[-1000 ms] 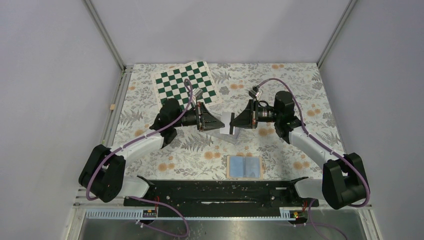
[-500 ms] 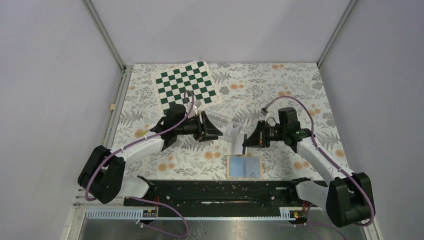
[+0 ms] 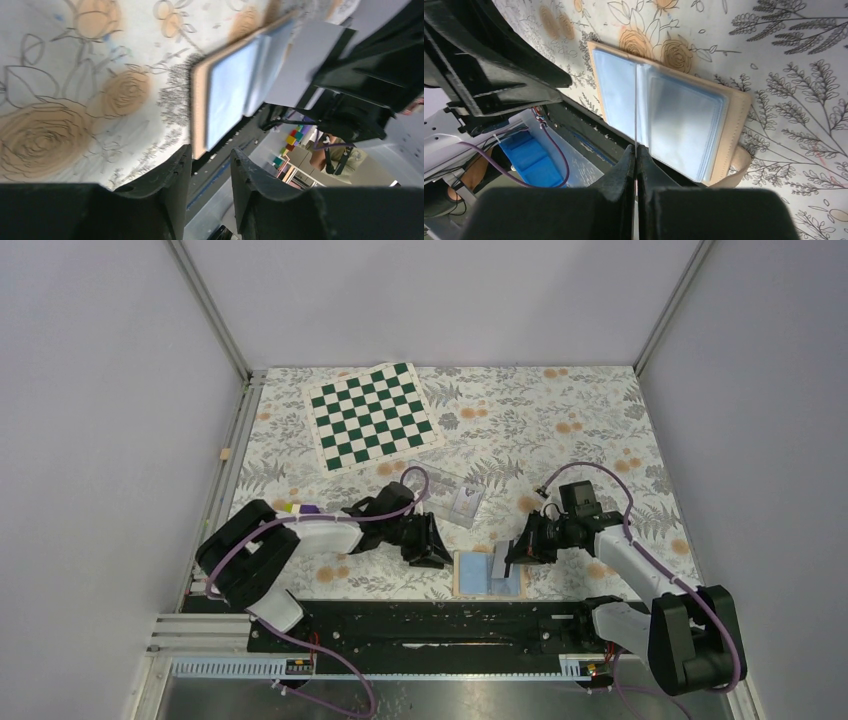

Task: Put the credit cards into the card holder
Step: Insert the credit card into the card holder.

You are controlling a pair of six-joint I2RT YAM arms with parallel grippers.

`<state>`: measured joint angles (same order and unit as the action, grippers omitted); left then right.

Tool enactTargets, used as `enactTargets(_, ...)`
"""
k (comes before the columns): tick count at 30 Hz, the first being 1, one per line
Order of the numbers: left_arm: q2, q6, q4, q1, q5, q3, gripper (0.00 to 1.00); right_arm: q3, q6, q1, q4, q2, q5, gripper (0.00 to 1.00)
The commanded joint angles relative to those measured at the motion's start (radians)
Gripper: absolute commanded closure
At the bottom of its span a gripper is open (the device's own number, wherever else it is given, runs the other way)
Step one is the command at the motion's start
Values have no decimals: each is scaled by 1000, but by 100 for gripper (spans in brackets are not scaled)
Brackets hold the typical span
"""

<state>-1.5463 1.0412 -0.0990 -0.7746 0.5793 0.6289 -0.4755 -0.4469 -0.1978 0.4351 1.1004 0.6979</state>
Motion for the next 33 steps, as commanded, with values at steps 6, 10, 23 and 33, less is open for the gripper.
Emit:
enactTargets(6, -115, -9, -43, -20, -54, 24, 71, -8, -15, 4, -120, 77, -25, 100)
enactTargets(10, -140, -22, -33, -20, -61, 25, 75, 16, -34, 3, -176, 88, 9, 100)
enactTargets(23, -200, -23, -36, -27, -61, 35, 85, 69, -59, 3, -242, 168, 56, 100)
enactTargets(33, -210, -14, -35, -34, -60, 39, 100, 105, -100, 3, -321, 182, 94, 100)
